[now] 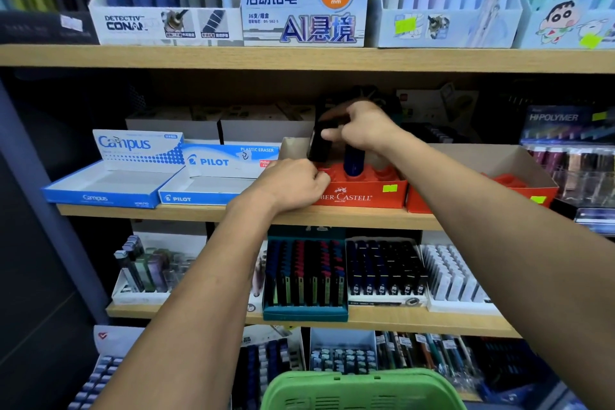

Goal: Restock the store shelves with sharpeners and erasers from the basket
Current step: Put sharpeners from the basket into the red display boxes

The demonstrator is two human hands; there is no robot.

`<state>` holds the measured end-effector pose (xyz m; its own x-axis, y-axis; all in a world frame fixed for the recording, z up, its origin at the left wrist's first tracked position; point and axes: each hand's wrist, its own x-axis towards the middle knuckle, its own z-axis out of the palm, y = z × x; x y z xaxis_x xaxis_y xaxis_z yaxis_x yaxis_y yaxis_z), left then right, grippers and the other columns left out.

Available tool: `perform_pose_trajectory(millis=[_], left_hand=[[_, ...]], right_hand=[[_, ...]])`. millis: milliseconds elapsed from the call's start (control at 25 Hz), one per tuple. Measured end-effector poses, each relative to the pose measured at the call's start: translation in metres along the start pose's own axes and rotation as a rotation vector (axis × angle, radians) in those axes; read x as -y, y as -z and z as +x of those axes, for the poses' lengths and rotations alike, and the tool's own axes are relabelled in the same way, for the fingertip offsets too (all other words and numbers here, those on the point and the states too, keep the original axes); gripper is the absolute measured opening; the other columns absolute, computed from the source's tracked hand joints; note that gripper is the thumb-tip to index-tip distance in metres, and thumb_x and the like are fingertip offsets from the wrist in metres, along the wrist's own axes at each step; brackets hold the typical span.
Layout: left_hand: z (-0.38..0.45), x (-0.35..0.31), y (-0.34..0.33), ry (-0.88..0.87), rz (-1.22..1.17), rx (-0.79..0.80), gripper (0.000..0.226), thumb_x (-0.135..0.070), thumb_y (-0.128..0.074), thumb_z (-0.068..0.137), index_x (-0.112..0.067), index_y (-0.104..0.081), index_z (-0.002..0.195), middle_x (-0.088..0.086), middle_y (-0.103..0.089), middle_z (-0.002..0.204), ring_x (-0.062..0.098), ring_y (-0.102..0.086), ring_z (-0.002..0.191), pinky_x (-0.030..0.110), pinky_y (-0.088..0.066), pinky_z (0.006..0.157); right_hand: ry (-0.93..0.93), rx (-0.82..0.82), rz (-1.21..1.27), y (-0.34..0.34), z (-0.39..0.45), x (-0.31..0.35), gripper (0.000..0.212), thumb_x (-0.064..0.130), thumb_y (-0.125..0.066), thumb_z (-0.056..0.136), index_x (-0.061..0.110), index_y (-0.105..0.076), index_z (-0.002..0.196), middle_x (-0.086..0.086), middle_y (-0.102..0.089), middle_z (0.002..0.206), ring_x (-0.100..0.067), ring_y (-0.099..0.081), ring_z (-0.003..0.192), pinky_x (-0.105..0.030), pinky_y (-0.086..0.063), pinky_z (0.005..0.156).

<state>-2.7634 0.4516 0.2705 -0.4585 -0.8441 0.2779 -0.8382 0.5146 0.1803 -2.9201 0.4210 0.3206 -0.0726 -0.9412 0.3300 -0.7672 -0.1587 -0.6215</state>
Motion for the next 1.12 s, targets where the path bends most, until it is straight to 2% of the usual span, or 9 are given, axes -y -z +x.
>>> perform_pose_trajectory(millis=[120, 240, 440, 640, 800, 880, 920, 1040, 1120], left_hand=[[0.000, -0.001, 0.000, 0.000, 0.002, -0.011, 0.045, -0.035, -0.036, 0.103, -0.019, -0.047, 0.062, -0.005, -0.049, 0.065, 0.014, -0.048, 0.066, 0.032, -0.030, 0.059], [0.000, -0.001, 0.000, 0.002, -0.009, -0.011, 0.045, -0.035, -0.036, 0.102, -0.019, -0.047, 0.061, -0.004, -0.050, 0.064, 0.014, -0.048, 0.066, 0.032, -0.031, 0.060], [0.001, -0.001, -0.002, 0.016, 0.008, -0.022, 0.040, -0.035, -0.036, 0.101, -0.017, -0.054, 0.070, -0.003, -0.050, 0.068, 0.016, -0.047, 0.067, 0.033, -0.031, 0.063], [0.002, 0.002, -0.006, -0.028, 0.010, -0.032, 0.039, -0.034, -0.034, 0.102, -0.013, -0.062, 0.086, 0.008, -0.064, 0.091, 0.025, -0.054, 0.084, 0.032, -0.035, 0.073], [0.002, 0.005, -0.008, -0.031, 0.015, -0.023, 0.044, -0.036, -0.032, 0.103, -0.011, -0.067, 0.091, 0.012, -0.065, 0.096, 0.029, -0.057, 0.089, 0.032, -0.035, 0.074], [0.002, 0.004, -0.007, -0.035, 0.029, -0.026, 0.043, -0.036, -0.032, 0.103, -0.012, -0.063, 0.084, 0.010, -0.063, 0.089, 0.028, -0.055, 0.086, 0.032, -0.033, 0.073], [0.001, 0.004, -0.007, -0.040, 0.028, -0.032, 0.043, -0.036, -0.033, 0.103, -0.013, -0.062, 0.082, 0.009, -0.062, 0.086, 0.028, -0.055, 0.085, 0.032, -0.034, 0.073], [0.000, 0.004, -0.007, -0.037, 0.001, -0.022, 0.041, -0.037, -0.034, 0.102, -0.016, -0.060, 0.079, 0.006, -0.060, 0.083, 0.026, -0.057, 0.084, 0.032, -0.037, 0.074], [0.000, 0.003, -0.006, -0.031, -0.006, -0.017, 0.040, -0.038, -0.034, 0.102, -0.019, -0.057, 0.074, 0.005, -0.060, 0.082, 0.025, -0.058, 0.085, 0.032, -0.037, 0.072]], right_hand=[[-0.025, 0.105, 0.263, 0.008, -0.011, 0.004, 0.022, 0.006, -0.063, 0.095, -0.001, -0.064, 0.116, -0.013, -0.069, 0.080, -0.017, -0.063, 0.060, -0.018, -0.047, 0.054], [0.049, 0.142, 0.402, 0.013, -0.016, 0.002, 0.020, -0.006, -0.062, 0.089, -0.001, -0.068, 0.108, -0.015, -0.072, 0.081, -0.013, -0.069, 0.058, -0.015, -0.047, 0.050], [0.219, 0.136, -0.226, 0.000, -0.008, 0.004, 0.023, 0.006, -0.066, 0.086, 0.020, -0.076, 0.101, 0.000, -0.073, 0.091, -0.014, -0.072, 0.083, -0.024, -0.057, 0.076], [0.216, 0.138, -0.390, -0.022, -0.006, 0.017, 0.027, 0.032, -0.065, 0.093, 0.016, -0.075, 0.113, -0.007, -0.071, 0.114, -0.021, -0.065, 0.106, -0.024, -0.048, 0.083], [0.086, 0.037, -0.167, -0.037, -0.001, 0.014, 0.024, 0.032, -0.072, 0.090, 0.010, -0.076, 0.099, -0.008, -0.075, 0.096, -0.019, -0.070, 0.087, -0.030, -0.056, 0.083], [0.050, -0.028, 0.019, -0.035, -0.002, 0.012, 0.005, 0.021, -0.077, 0.086, 0.016, -0.076, 0.089, -0.002, -0.073, 0.092, -0.016, -0.068, 0.087, -0.028, -0.055, 0.082], [0.035, -0.052, 0.142, -0.030, -0.003, 0.011, 0.009, 0.013, -0.078, 0.084, 0.021, -0.074, 0.086, -0.002, -0.073, 0.093, -0.017, -0.069, 0.090, -0.031, -0.057, 0.084], [-0.031, -0.053, 0.514, -0.014, -0.009, 0.005, 0.027, -0.007, -0.073, 0.082, 0.015, -0.069, 0.097, -0.015, -0.073, 0.101, -0.028, -0.072, 0.096, -0.041, -0.060, 0.086], [-0.049, -0.019, 0.598, -0.008, -0.014, 0.002, 0.033, -0.013, -0.068, 0.082, 0.007, -0.067, 0.108, -0.019, -0.072, 0.103, -0.027, -0.072, 0.095, -0.040, -0.060, 0.085]])
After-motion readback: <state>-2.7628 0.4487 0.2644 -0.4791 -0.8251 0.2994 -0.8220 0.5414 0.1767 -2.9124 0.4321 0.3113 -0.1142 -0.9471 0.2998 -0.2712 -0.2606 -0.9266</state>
